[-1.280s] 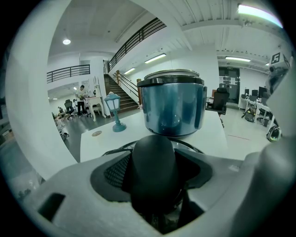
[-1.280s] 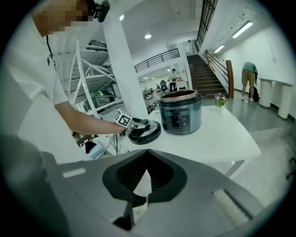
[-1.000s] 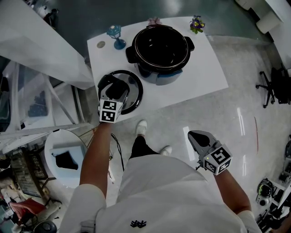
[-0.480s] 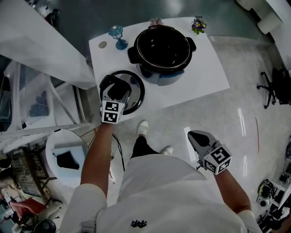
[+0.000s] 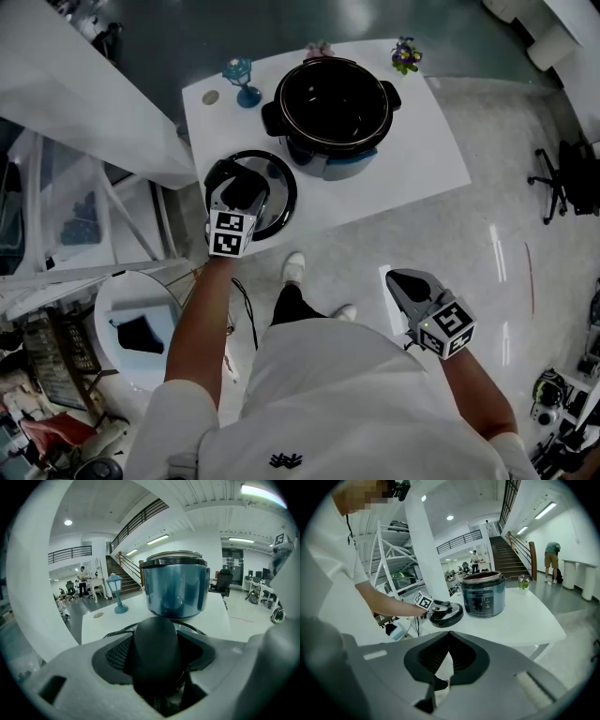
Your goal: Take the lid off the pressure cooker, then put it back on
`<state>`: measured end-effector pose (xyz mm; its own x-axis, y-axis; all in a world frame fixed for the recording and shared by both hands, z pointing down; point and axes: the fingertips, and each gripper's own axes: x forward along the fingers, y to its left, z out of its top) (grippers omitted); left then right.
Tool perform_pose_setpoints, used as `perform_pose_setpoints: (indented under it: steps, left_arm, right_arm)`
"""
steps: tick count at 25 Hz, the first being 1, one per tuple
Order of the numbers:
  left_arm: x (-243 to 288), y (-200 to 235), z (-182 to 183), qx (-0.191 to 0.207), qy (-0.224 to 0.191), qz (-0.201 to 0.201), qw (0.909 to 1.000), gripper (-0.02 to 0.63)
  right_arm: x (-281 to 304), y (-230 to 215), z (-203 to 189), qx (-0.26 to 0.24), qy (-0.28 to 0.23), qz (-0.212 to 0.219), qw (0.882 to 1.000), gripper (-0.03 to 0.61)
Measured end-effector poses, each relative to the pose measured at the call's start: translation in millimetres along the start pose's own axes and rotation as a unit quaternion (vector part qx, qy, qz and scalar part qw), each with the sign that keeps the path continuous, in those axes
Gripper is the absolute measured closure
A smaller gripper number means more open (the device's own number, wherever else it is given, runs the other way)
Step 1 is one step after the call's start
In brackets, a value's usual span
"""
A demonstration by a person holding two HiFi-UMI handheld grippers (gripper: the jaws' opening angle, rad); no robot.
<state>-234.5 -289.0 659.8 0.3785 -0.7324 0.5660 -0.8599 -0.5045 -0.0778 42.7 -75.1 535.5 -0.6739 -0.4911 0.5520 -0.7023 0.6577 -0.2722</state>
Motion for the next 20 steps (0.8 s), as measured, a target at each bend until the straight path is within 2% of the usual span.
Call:
perform_pose_setpoints:
  steps: [4, 9, 20]
  left_arm:
    - [0.5, 2.7, -3.4, 0.002, 0.01, 0.005, 0.9999, 0.325]
    - [-11.4, 7.7, 4.3, -0.022, 0.005, 0.006, 0.9997, 0.325]
    - [-53.1, 10.8, 39.3, 0.009, -0.006, 0.003, 0.9999, 0.325]
  right_arm:
    - [-0.1, 0.0, 0.9, -0.005, -0.003, -0.006, 1.0, 0.565]
    - [-2.6, 0.7, 1.0, -0.004, -0.009, -0.009, 1.0, 0.565]
    - [-4.8, 3.0, -2.7, 0.002, -0.022, -0.003, 1.0, 0.565]
